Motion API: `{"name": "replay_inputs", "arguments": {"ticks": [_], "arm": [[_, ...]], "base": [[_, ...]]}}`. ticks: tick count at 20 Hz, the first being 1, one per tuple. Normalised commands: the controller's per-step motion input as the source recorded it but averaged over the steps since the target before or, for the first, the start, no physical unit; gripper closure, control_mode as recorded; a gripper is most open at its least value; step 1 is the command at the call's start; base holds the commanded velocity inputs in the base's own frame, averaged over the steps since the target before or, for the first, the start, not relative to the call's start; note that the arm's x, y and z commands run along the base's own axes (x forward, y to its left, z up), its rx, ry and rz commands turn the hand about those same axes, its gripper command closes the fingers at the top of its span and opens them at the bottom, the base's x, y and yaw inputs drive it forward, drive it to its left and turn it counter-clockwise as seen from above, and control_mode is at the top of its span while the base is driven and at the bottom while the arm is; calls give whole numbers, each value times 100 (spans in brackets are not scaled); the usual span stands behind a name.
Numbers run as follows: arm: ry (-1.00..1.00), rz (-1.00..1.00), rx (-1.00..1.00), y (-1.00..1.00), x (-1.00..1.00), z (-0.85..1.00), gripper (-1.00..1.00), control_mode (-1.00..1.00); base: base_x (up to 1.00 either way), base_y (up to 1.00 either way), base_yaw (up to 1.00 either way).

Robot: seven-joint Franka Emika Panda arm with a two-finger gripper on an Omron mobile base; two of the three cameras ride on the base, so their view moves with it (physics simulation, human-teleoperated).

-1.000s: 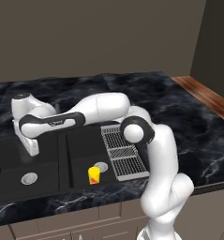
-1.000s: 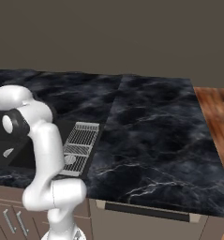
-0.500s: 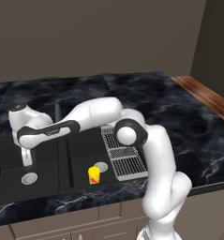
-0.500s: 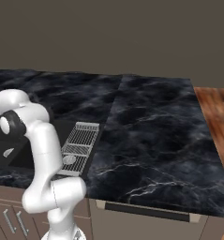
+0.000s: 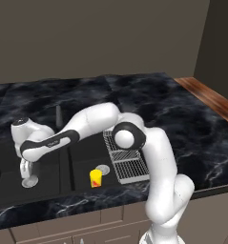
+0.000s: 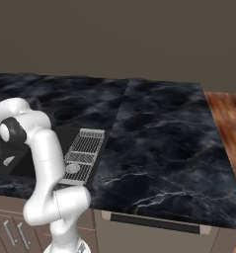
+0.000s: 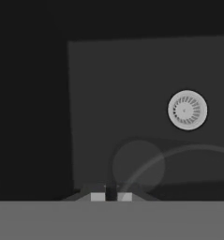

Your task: Move any existing items from the left basin to the right basin for drying. Then move the glass cup from the counter to the left basin of the sink for washing.

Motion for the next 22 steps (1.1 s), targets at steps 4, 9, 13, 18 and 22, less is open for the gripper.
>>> {"name": "replay_inputs", "arguments": {"ticks": [4,9,13,18,22], "arm": [[0,-6,1,0,0,-25,100,-100],[1,0,1,0,0,-14,100,-100],[0,0,0,0,10,-39,100,-100],[0,-2,0,0,26,-44,100,-100],[0,-2,0,0,26,-48,100,-100]], "base": [[0,0,0],[0,0,0],[0,0,0],[0,0,0],[0,0,0]]}}
